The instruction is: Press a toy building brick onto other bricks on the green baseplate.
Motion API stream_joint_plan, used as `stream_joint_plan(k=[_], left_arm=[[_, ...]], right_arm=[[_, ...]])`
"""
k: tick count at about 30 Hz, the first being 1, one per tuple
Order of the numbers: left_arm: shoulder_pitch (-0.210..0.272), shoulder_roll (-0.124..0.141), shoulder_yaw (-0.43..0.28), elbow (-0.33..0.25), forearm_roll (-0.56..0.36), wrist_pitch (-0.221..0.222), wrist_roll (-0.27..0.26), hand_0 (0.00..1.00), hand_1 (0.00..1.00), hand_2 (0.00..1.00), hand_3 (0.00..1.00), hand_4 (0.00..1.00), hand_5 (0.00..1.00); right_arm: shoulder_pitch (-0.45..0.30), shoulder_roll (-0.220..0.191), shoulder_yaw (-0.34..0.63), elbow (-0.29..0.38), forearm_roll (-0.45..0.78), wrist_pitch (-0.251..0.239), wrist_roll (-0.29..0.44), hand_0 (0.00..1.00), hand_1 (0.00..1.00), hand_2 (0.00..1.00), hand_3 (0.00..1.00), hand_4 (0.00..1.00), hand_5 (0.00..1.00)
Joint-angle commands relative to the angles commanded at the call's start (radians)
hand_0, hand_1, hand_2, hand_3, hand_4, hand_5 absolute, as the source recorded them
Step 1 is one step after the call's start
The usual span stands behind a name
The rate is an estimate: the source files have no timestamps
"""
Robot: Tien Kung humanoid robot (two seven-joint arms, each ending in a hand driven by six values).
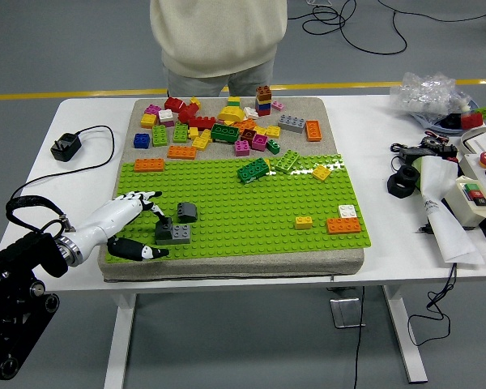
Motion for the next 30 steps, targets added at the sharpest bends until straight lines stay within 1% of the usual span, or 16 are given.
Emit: stream_joint_plan(k=[2,5,12,16,21,26,30], left_arm=[[0.001,0.001,-0.001,-0.003,-0.002,-0.001,0.000,0.998,0.998,0.998,0.584,0.937,0.388],[0.006,0.003,-0.008,-0.023,-0.011,-0.001,-0.003,0.998,0.998,0.998,0.584,0.937,0.388],[0.019,0.006,-0.027,-0.095,-0.039,0.001,-0.005,0.998,0.998,0.996,0.583,0.934,0.389],[0.018,0.007,-0.033,-0.122,-0.050,0.002,-0.004,0.998,0.998,0.988,0.584,0.930,0.385],[0.010,0.006,-0.037,-0.128,-0.057,0.000,-0.004,0.998,0.998,0.985,0.586,0.929,0.384],[0.006,0.003,-0.037,-0.096,-0.054,-0.003,-0.004,0.998,0.998,0.982,0.586,0.929,0.380],[0.008,0.000,-0.038,-0.090,-0.052,-0.003,-0.003,0.998,0.998,0.982,0.586,0.929,0.380]], right_arm=[[-0.001,0.000,0.000,0.000,-0.001,0.000,0.000,0.786,0.712,0.759,0.767,0.998,0.692],[-0.002,0.001,0.000,0.000,-0.001,0.000,0.000,0.786,0.712,0.759,0.767,0.998,0.692],[-0.003,0.002,0.000,0.000,-0.003,-0.001,0.001,0.786,0.712,0.759,0.767,0.998,0.693],[-0.004,0.003,-0.001,0.000,-0.003,-0.002,0.001,0.786,0.712,0.759,0.767,0.998,0.692],[-0.005,0.003,-0.002,0.000,-0.003,-0.002,0.000,0.786,0.712,0.759,0.767,0.998,0.692],[-0.004,0.003,-0.003,0.000,-0.002,-0.003,0.001,0.786,0.712,0.759,0.767,0.998,0.692],[-0.005,0.003,-0.002,0.000,0.000,-0.002,0.000,0.786,0.712,0.759,0.767,0.998,0.692]])
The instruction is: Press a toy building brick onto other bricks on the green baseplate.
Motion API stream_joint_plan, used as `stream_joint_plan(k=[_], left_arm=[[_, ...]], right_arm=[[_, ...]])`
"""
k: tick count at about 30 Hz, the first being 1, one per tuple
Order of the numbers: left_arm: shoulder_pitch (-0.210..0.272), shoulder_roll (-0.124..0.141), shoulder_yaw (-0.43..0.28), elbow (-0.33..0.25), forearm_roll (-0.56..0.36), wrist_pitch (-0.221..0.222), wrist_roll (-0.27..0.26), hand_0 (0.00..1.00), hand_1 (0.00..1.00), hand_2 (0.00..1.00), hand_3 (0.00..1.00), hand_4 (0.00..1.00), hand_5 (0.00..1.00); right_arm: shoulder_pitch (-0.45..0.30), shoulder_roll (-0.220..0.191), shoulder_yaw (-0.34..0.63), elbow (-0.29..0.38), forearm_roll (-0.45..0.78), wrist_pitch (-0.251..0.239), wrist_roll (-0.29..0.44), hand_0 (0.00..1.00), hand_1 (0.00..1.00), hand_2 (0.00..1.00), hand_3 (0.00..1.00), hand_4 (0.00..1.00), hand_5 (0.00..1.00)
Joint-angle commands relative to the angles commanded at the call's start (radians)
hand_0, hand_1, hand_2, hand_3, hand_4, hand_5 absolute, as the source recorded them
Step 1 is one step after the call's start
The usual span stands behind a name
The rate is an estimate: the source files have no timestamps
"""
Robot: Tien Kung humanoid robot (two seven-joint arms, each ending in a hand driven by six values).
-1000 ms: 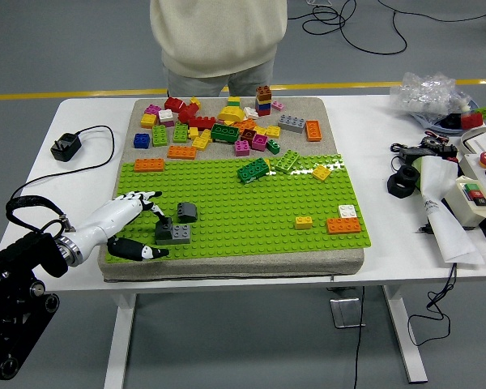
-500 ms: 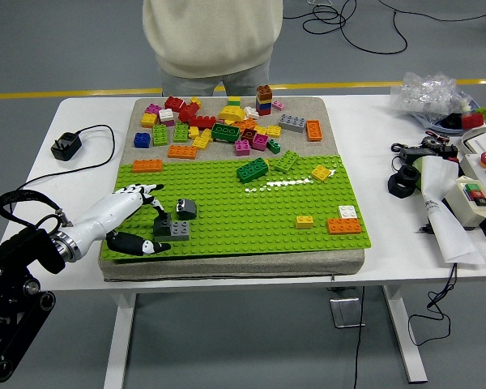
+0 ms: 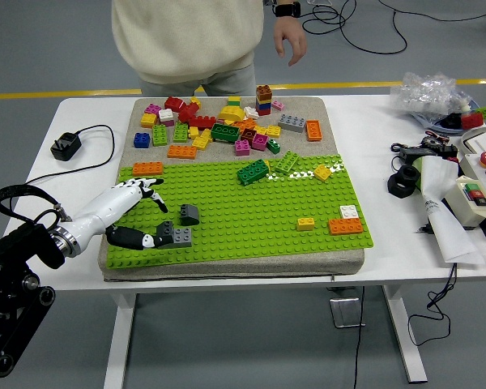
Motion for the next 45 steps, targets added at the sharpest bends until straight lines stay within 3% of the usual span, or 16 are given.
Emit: stream_joint_plan(k=[25,26,31,32,45], left_arm=[[-0.018,0.006,-0.050,-0.029,-0.017,0.022,-0.002,0.998,0.966,0.933,0.620,0.932,0.371],[-0.019,0.006,-0.052,-0.029,-0.019,0.023,-0.002,0.998,0.949,0.901,0.679,0.948,0.380],[-0.031,0.005,-0.058,-0.029,-0.024,0.035,-0.003,0.998,0.949,0.901,0.679,0.948,0.380],[-0.035,0.004,-0.057,-0.029,-0.024,0.039,-0.002,0.998,0.897,0.846,0.752,0.954,0.361],[-0.057,-0.011,-0.052,-0.028,-0.009,0.042,0.003,0.998,0.879,0.819,0.818,0.986,0.331]], right_arm=[[0.003,-0.001,0.001,0.000,0.006,-0.001,0.000,0.786,0.713,0.759,0.767,0.998,0.692],[0.003,-0.001,0.001,0.000,0.006,-0.001,0.000,0.786,0.712,0.759,0.767,0.998,0.693],[0.004,-0.001,0.001,0.000,0.008,-0.002,0.000,0.786,0.712,0.759,0.767,0.998,0.693],[0.004,-0.001,0.001,0.000,0.009,-0.002,0.000,0.786,0.712,0.759,0.767,0.998,0.693],[0.004,-0.002,0.000,0.000,0.007,-0.001,-0.001,0.786,0.712,0.757,0.767,0.998,0.693]])
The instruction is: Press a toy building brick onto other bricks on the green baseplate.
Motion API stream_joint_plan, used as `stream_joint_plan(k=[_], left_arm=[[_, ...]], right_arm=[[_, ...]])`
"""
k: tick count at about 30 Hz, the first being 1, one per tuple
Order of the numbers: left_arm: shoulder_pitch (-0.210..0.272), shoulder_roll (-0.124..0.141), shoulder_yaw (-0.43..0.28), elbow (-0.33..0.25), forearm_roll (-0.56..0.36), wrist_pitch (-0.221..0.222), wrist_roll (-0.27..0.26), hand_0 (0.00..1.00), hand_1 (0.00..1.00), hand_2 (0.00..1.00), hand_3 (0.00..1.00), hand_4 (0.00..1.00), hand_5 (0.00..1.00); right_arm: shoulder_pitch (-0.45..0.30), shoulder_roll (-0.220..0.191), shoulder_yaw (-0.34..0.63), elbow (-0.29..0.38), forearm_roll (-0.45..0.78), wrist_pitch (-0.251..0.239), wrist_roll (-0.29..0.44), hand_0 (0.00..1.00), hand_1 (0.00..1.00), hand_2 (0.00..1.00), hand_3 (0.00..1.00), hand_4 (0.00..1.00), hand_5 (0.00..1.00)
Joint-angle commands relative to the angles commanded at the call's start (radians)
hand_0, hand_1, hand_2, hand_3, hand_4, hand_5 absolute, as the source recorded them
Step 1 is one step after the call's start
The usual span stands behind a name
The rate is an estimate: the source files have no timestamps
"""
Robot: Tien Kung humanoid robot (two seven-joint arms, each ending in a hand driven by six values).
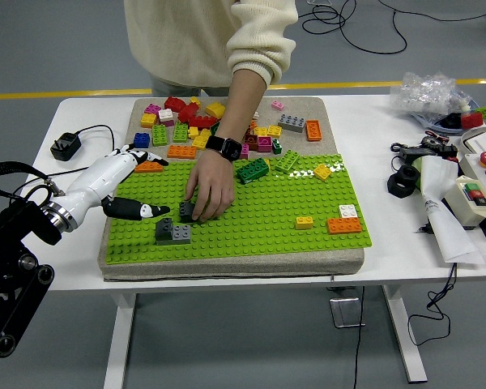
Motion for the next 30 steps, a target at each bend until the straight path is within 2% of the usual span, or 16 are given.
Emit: stream_joint_plan(k=[10,16,17,30], left_arm=[[0.007,0.005,-0.026,0.007,-0.003,0.005,0.001,0.998,0.875,0.817,0.826,0.991,0.348],[0.003,0.007,-0.040,0.022,-0.004,0.013,-0.002,0.998,0.862,0.812,0.825,0.981,0.324],[0.002,0.007,-0.041,0.023,-0.004,0.013,-0.002,0.998,0.838,0.803,0.824,0.969,0.281],[0.007,0.011,-0.057,0.016,-0.011,-0.004,-0.004,0.991,0.820,0.790,0.825,0.973,0.264]], right_arm=[[0.001,0.001,-0.003,0.000,-0.004,-0.001,0.001,0.786,0.713,0.757,0.767,0.998,0.691],[0.000,0.002,-0.005,0.000,-0.007,-0.001,-0.001,0.786,0.711,0.757,0.767,0.998,0.691],[0.000,0.001,-0.005,0.000,-0.007,-0.001,-0.001,0.786,0.712,0.757,0.767,0.998,0.691],[0.001,0.002,-0.007,0.000,-0.008,-0.001,-0.003,0.786,0.713,0.757,0.767,0.998,0.691]])
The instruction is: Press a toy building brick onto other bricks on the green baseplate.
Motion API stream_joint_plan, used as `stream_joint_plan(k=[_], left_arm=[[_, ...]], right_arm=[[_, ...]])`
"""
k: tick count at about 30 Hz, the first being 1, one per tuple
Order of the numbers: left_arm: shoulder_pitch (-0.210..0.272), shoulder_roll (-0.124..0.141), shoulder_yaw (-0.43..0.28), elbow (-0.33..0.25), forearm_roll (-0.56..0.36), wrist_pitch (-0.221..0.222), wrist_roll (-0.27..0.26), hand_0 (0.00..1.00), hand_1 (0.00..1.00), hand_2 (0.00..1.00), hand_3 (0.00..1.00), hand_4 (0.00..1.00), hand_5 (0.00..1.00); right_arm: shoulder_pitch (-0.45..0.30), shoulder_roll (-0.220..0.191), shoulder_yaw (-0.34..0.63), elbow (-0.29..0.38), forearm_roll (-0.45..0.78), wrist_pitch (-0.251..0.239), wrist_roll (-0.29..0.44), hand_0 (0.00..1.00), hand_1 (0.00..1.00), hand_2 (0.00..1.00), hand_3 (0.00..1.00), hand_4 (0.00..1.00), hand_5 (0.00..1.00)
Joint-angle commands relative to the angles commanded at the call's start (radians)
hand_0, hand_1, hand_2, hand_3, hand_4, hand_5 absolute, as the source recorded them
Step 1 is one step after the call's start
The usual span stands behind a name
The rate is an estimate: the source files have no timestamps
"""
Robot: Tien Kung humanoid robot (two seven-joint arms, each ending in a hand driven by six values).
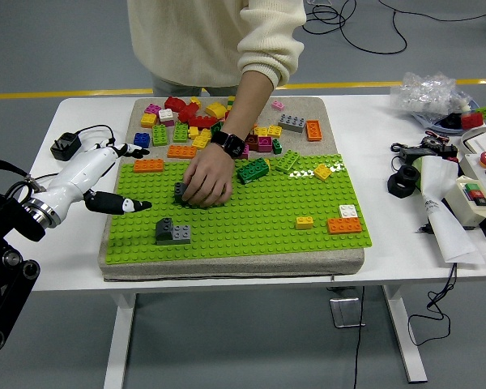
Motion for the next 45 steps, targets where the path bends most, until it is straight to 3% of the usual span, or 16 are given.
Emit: stream_joint_plan(k=[11,16,17,28,29,34,35,45], left_arm=[[-0.017,-0.015,0.018,0.021,0.000,-0.008,0.007,0.986,0.819,0.789,0.825,0.975,0.258],[-0.045,-0.032,0.017,0.053,-0.001,-0.010,0.008,0.986,0.819,0.789,0.825,0.975,0.258],[-0.049,-0.033,0.014,0.059,-0.002,-0.010,0.007,0.982,0.816,0.788,0.825,0.958,0.219],[-0.110,-0.029,-0.016,0.154,-0.022,-0.008,0.000,0.958,0.811,0.781,0.824,0.951,0.210],[-0.117,-0.030,-0.018,0.164,-0.021,-0.004,0.000,0.846,0.738,0.651,0.686,0.668,0.002],[-0.141,-0.036,-0.022,0.199,-0.018,0.013,-0.003,0.846,0.738,0.651,0.686,0.668,0.002],[-0.145,-0.039,-0.022,0.206,-0.019,0.017,-0.004,0.782,0.666,0.563,0.633,0.517,0.002],[-0.163,-0.050,-0.026,0.230,-0.028,0.032,-0.014,0.767,0.650,0.559,0.630,0.490,0.002]], right_arm=[[0.000,-0.001,0.001,0.000,0.007,0.000,0.000,0.785,0.712,0.757,0.767,0.998,0.691],[0.001,-0.001,0.001,0.000,0.008,-0.002,0.001,0.785,0.712,0.757,0.767,0.998,0.691],[0.002,-0.001,0.001,0.000,0.009,-0.002,0.001,0.785,0.712,0.757,0.767,0.998,0.691],[0.004,-0.002,0.001,0.000,0.012,-0.003,0.003,0.785,0.711,0.757,0.767,0.998,0.691],[0.005,-0.002,0.001,0.000,0.012,-0.003,0.003,0.786,0.711,0.757,0.767,0.998,0.691],[0.004,-0.001,0.001,0.000,0.013,-0.003,0.002,0.786,0.711,0.757,0.767,0.998,0.691],[0.004,-0.002,0.001,0.000,0.013,-0.003,0.002,0.785,0.711,0.757,0.767,0.998,0.691],[0.006,-0.002,0.001,0.000,0.014,-0.004,0.001,0.785,0.711,0.758,0.767,0.998,0.691]])
